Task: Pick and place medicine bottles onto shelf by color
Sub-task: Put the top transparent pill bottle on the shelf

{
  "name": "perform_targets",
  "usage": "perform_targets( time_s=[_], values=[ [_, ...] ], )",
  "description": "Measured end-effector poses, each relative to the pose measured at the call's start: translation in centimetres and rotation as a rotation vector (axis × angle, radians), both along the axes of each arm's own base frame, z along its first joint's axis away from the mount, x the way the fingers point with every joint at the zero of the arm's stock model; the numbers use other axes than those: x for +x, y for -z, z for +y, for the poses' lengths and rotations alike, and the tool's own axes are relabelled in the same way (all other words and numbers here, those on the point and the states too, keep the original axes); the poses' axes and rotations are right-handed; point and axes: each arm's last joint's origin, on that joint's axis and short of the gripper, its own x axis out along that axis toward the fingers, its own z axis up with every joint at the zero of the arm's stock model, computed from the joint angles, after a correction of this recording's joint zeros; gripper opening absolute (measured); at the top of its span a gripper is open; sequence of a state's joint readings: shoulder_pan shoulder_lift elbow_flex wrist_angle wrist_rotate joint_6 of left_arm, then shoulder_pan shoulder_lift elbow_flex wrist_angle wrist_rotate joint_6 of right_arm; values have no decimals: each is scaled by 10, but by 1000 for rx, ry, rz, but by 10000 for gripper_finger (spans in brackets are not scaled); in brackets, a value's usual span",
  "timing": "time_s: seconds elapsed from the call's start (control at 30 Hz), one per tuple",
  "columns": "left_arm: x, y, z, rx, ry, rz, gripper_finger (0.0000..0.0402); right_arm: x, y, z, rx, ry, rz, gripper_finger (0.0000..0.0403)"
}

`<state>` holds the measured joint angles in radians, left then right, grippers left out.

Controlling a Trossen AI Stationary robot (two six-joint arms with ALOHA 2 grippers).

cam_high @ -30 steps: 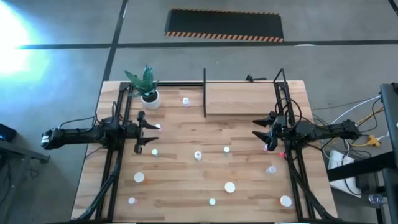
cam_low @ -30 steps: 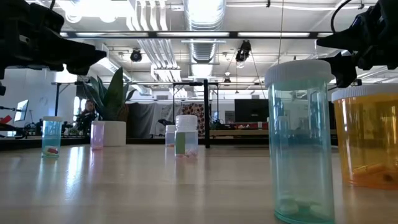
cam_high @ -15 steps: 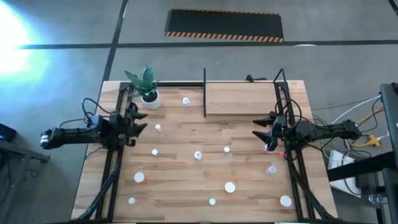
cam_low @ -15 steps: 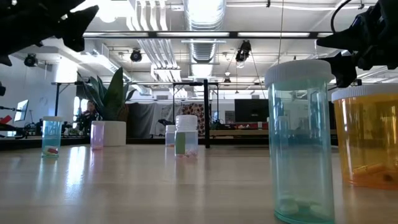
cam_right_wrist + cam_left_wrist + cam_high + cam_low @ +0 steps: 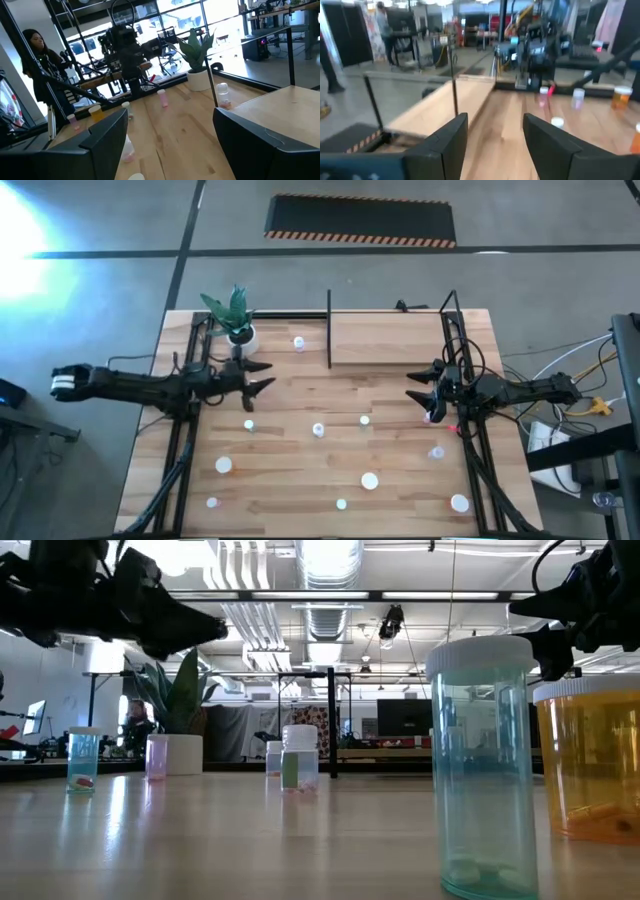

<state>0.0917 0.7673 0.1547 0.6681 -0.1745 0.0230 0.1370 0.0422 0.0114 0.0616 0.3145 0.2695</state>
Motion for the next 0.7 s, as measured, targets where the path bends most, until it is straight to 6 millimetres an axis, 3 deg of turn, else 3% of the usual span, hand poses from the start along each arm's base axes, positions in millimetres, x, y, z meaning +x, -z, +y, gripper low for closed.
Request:
perform_targets(
  time_s=[0.1, 0.2, 0.37, 0.53, 0.7],
  values=[
    [13, 1, 5, -13, -103, 41, 176, 0, 0, 0, 0, -1, 0, 283],
    [32, 3, 14, -61, -239, 226, 176, 0, 0, 0, 0, 0, -1, 283],
    [71, -14, 41, -148, -341, 485, 176, 0, 0, 0, 0, 0, 0, 283],
    [109, -19, 74, -192, -278, 651, 185, 0, 0, 0, 0, 0, 0, 283],
    [129, -14, 113, -298, -253, 753, 240, 0, 0, 0, 0, 0, 0, 283]
  ],
)
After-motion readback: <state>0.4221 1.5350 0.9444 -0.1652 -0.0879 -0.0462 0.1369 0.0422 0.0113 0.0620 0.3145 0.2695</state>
